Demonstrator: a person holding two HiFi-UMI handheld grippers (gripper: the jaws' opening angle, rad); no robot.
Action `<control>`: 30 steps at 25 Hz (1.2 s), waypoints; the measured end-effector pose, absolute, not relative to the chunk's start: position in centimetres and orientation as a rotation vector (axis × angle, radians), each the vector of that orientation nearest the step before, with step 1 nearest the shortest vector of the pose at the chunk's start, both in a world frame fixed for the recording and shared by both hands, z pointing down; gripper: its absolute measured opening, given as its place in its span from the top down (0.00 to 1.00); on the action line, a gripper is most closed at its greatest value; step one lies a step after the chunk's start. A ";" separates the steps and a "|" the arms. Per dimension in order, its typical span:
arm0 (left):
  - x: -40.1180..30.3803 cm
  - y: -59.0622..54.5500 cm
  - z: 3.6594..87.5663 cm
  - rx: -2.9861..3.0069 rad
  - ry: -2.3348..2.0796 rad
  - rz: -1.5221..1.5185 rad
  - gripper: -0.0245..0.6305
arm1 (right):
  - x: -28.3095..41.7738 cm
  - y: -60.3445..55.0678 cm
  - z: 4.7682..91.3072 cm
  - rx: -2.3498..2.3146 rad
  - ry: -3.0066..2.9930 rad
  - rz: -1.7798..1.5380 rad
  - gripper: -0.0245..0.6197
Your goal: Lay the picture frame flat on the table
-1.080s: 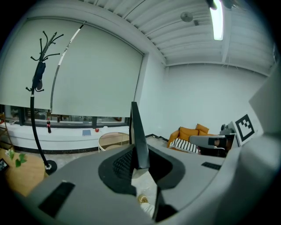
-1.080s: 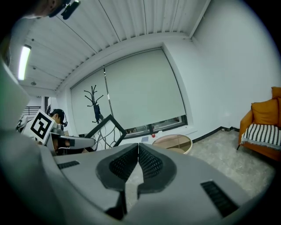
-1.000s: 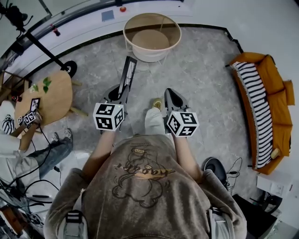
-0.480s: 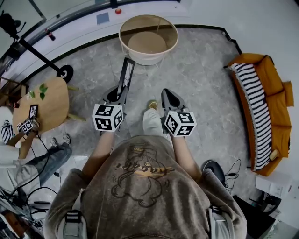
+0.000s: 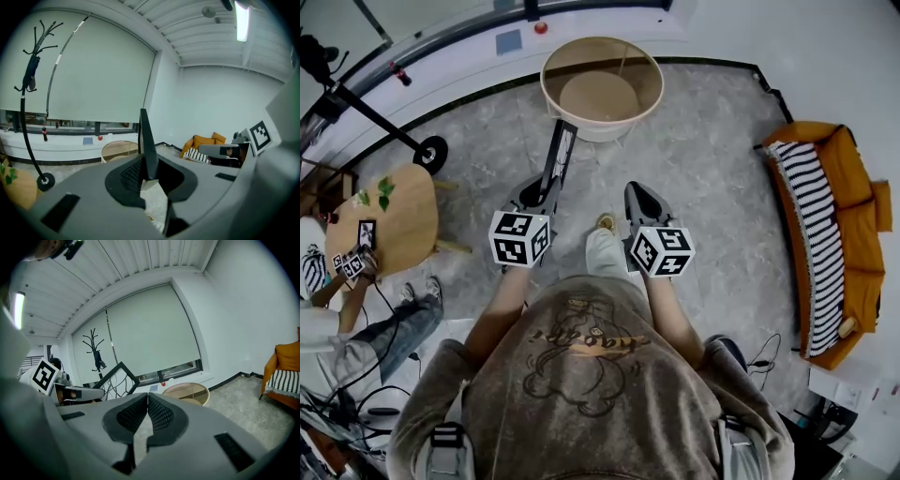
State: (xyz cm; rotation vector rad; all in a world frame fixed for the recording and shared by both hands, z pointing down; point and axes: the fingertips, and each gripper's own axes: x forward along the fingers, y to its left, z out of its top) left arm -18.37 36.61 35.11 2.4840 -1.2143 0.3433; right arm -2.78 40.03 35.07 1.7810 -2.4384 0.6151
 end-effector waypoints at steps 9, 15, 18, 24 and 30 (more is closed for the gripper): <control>-16.9 31.9 33.9 2.462 -1.234 0.345 0.86 | -1.5 34.9 34.2 1.720 -2.459 0.621 0.93; -15.3 29.1 33.4 2.442 -1.254 0.342 0.86 | 0.0 31.4 33.6 1.687 -2.476 0.624 0.93; -14.5 27.8 33.3 2.433 -1.259 0.346 0.86 | 0.9 29.6 33.5 1.676 -2.484 0.631 0.93; -12.9 24.5 33.0 2.407 -1.288 0.347 0.86 | 2.6 26.0 33.5 1.646 -2.500 0.649 0.93; -11.1 21.3 33.2 2.397 -1.320 0.346 0.86 | 4.4 22.4 33.9 1.608 -2.526 0.651 0.93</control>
